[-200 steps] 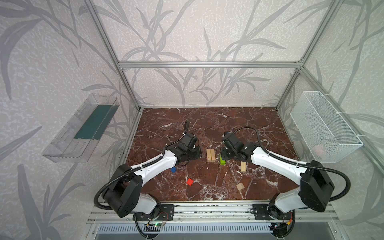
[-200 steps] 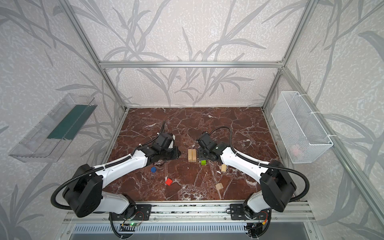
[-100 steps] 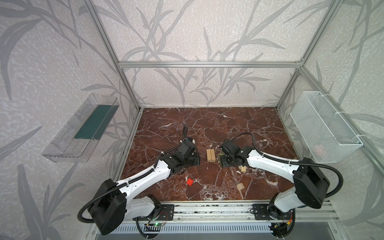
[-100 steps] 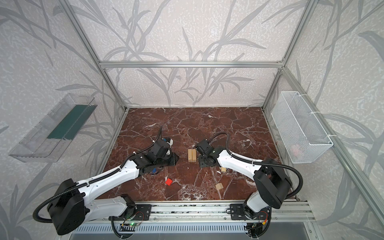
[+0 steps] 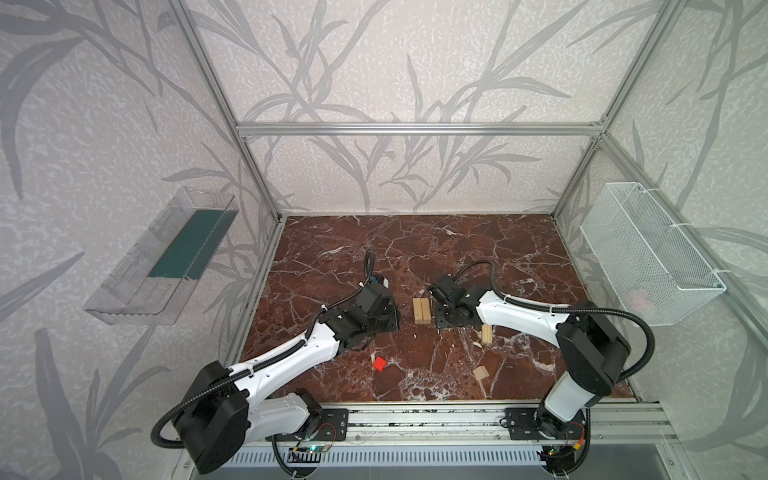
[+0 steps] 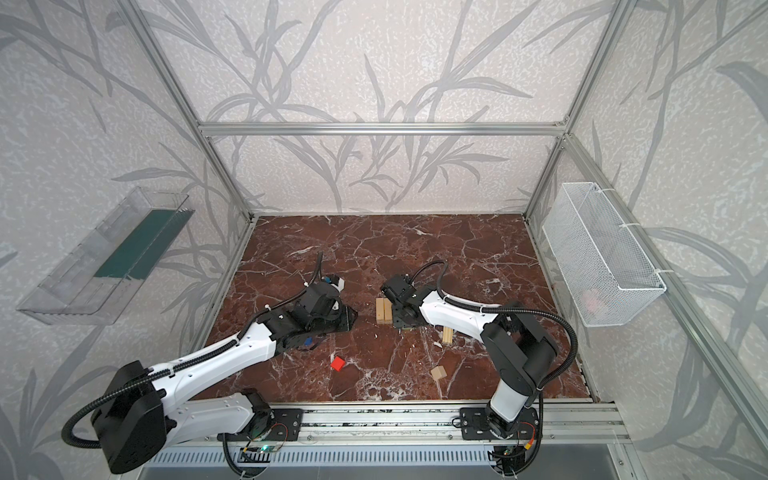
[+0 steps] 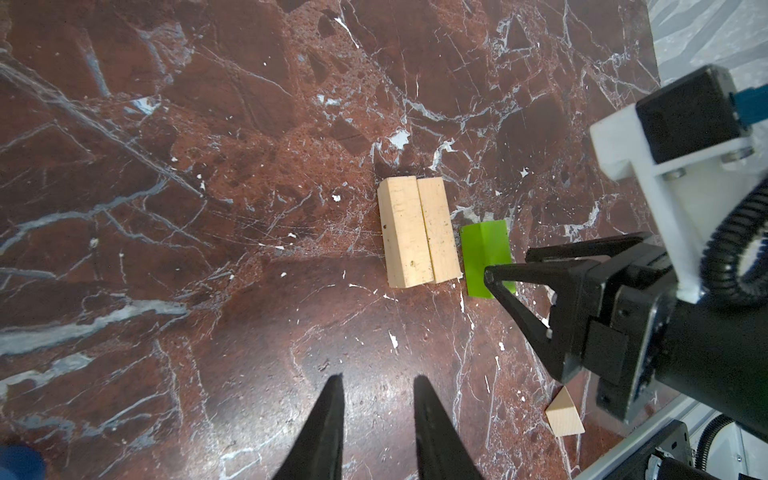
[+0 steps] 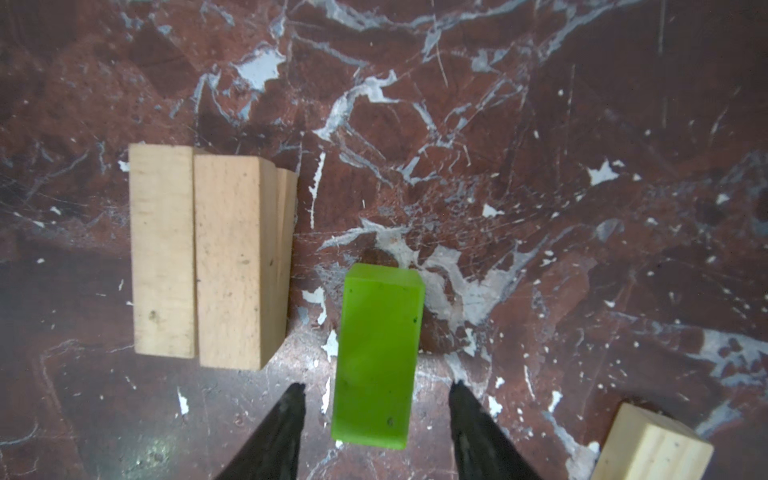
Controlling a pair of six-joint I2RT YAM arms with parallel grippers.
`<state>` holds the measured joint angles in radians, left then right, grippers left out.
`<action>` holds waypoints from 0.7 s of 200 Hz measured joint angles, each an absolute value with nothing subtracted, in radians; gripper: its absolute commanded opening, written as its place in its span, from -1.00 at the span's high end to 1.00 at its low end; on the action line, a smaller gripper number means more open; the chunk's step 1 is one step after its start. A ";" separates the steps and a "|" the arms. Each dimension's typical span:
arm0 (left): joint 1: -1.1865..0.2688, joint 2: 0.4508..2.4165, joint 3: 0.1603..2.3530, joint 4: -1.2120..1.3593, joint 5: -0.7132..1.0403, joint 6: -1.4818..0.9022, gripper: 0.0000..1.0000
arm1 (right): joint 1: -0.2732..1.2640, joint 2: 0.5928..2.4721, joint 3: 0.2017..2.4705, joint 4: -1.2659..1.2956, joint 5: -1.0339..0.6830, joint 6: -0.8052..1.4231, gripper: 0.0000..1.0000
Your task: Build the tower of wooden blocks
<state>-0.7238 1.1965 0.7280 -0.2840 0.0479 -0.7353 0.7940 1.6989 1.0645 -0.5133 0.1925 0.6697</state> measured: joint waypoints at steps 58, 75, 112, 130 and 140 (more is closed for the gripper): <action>-0.726 1.196 0.728 -0.284 0.046 -0.735 0.40 | 0.794 1.777 1.097 -0.511 0.213 0.672 0.10; -0.726 1.197 0.728 -0.284 0.046 -0.735 0.40 | 0.794 1.796 1.110 -0.510 0.220 0.672 0.14; -0.726 1.197 0.728 -0.284 0.046 -0.735 0.40 | 0.794 1.824 1.119 -0.509 0.227 0.673 0.27; -0.726 1.198 0.728 -0.284 0.046 -0.734 0.40 | 0.794 1.837 1.125 -0.509 0.228 0.672 0.31; -0.726 1.199 0.728 -0.284 0.046 -0.734 0.40 | 0.794 1.842 1.131 -0.508 0.228 0.672 0.34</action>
<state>-0.7258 1.1992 0.7280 -0.2836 0.0463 -0.7341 0.7940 1.8420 1.1313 -0.5083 0.2276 0.6724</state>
